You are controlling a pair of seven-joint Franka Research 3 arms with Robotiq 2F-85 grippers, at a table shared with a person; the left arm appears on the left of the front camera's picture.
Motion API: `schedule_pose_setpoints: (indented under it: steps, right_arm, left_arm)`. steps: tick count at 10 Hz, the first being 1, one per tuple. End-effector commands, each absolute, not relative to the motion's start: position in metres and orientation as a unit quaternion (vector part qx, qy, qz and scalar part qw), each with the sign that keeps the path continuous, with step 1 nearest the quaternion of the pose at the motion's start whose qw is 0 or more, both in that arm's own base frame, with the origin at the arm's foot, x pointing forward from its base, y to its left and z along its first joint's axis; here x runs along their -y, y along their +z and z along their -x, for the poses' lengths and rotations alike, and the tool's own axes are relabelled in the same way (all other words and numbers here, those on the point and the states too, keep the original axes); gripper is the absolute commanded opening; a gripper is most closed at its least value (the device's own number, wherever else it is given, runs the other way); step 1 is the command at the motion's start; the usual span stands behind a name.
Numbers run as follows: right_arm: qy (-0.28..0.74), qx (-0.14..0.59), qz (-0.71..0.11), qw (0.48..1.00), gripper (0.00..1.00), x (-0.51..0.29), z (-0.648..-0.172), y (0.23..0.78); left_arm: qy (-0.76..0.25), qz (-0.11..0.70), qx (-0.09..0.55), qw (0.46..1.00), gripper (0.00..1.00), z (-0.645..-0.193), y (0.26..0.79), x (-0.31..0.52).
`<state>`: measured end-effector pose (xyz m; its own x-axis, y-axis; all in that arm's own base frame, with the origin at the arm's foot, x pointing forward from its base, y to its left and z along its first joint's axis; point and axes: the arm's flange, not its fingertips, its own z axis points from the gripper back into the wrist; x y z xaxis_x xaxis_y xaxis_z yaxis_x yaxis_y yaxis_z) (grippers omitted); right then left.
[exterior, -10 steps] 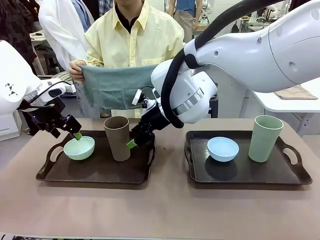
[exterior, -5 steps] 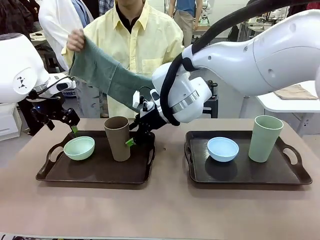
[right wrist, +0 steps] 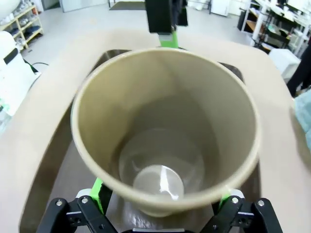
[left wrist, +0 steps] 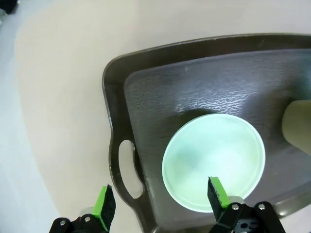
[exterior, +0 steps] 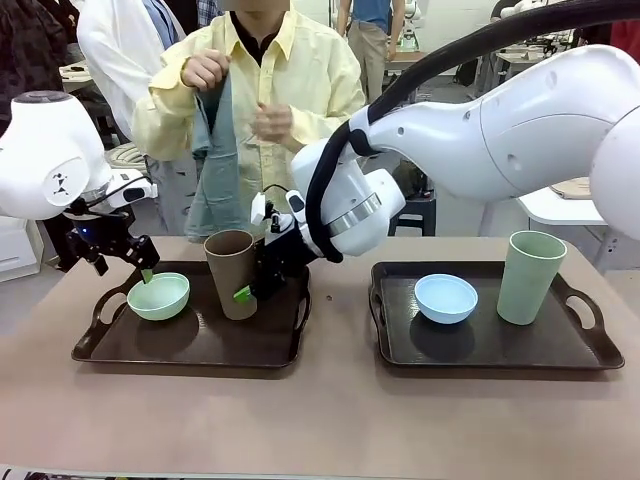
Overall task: Set up a tray with a mat and arrange the tableware.
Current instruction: Pick up the Picnic Bowl and Reusable plastic cup from the Handle tray in front of the human's position and hold them in the air.
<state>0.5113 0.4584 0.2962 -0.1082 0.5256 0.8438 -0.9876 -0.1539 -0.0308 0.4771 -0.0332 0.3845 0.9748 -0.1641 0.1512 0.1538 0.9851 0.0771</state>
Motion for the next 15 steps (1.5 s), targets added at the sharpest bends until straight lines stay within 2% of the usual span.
schedule_pose_setpoints:
  steps: [1,7,10,11,12,13,14,15]
  right_arm:
    - [0.665,0.319,-0.382,0.558,1.00,-0.469,-0.508,0.295]
    - [0.662,0.308,-0.382,0.566,1.00,-0.476,-0.508,0.293]
    - [0.667,0.305,-0.381,0.563,1.00,-0.477,-0.509,0.292]
    - [0.677,0.304,-0.382,0.551,0.66,-0.477,-0.508,0.291]
    - [0.674,0.303,-0.386,0.553,0.40,-0.477,-0.508,0.291]
    - [0.673,0.305,-0.386,0.552,0.06,-0.475,-0.508,0.291]
    - [0.674,0.307,-0.384,0.552,0.00,-0.475,-0.507,0.291]
    - [0.674,0.308,-0.383,0.551,0.00,-0.474,-0.505,0.292]
  left_arm:
    - [-0.058,-0.038,0.067,0.995,1.00,-0.484,0.382,0.033]
    - [-0.047,0.008,0.025,0.999,1.00,-0.494,0.358,0.042]
    - [-0.033,0.017,0.026,0.999,1.00,-0.498,0.352,0.043]
    - [-0.015,0.020,0.039,0.999,0.55,-0.501,0.347,0.040]
    - [-0.011,0.008,0.032,0.999,0.55,-0.502,0.343,0.039]
    - [-0.011,0.007,0.027,1.000,0.07,-0.504,0.339,0.039]
    - [-0.014,0.004,0.024,1.000,0.45,-0.503,0.338,0.040]
    - [-0.016,0.003,0.022,1.000,0.00,-0.502,0.336,0.040]
